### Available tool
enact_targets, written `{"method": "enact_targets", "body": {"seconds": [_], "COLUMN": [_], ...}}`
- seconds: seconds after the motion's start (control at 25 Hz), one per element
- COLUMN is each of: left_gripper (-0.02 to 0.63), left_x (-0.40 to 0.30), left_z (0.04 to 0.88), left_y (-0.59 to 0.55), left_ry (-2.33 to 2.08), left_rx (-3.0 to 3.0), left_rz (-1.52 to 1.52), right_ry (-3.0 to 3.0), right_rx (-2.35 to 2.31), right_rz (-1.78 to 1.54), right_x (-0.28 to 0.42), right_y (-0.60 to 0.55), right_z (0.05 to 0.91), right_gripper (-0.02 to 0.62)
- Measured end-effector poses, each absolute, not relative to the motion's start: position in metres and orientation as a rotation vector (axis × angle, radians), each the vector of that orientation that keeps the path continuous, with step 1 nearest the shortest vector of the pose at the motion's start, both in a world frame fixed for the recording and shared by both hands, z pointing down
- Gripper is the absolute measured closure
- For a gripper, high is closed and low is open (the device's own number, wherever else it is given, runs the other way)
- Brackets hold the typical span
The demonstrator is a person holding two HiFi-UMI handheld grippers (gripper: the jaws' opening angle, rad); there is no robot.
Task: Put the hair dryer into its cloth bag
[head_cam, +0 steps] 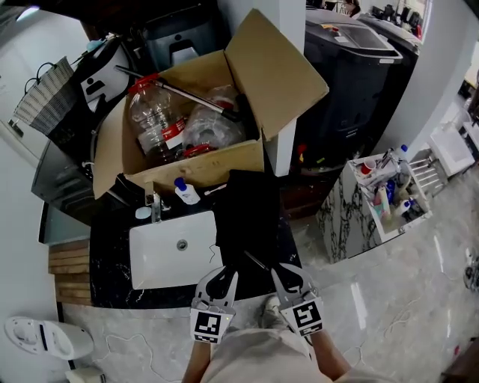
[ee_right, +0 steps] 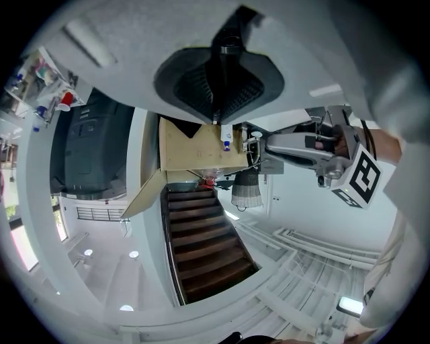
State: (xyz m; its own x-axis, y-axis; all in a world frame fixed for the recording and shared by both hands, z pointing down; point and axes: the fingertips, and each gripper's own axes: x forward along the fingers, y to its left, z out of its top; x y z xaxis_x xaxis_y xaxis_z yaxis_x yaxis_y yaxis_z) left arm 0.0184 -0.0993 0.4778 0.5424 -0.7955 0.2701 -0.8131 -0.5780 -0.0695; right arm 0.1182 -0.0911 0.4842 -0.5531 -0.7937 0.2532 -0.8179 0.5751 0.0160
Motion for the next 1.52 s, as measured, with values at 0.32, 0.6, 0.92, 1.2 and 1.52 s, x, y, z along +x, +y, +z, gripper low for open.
{"method": "enact_targets", "body": {"seconds": [0.32,0.6,0.92,1.2,1.52], "left_gripper": [0.531,0.529,0.52,0.498,0.436], "left_x": [0.024,0.013,0.005,-0.002,-0.004], "left_z": [0.484,0.505,0.535,0.565,0.612], "left_y": [-0.114,-0.121,-0.117,-0.113,-0.103], "left_ry": [-1.465,-1.416,-1.263,-1.149,-1.031], "left_rx": [2.665,2.654,2.694,2.681,2.624], "left_rz": [0.477,0.526,0.58,0.66,0.837], "right_ry": [-2.634,-2.591,-2.49,-2.437,-2.386], "right_rx": [1.261,1.26,1.295,1.285,1.299], "right_rz": [0.242,0.251,0.322,0.374,0.42], "right_x": [0.118,0.115,0.103,0.086,0.083], "right_y": [-0.113,-0.122,-0.108,-0.095,-0.084], "right_z": [0.495,0.509,0.533,0.556,0.573], "right_gripper": [0.575,0.575,0.575,0.575,0.575]}}
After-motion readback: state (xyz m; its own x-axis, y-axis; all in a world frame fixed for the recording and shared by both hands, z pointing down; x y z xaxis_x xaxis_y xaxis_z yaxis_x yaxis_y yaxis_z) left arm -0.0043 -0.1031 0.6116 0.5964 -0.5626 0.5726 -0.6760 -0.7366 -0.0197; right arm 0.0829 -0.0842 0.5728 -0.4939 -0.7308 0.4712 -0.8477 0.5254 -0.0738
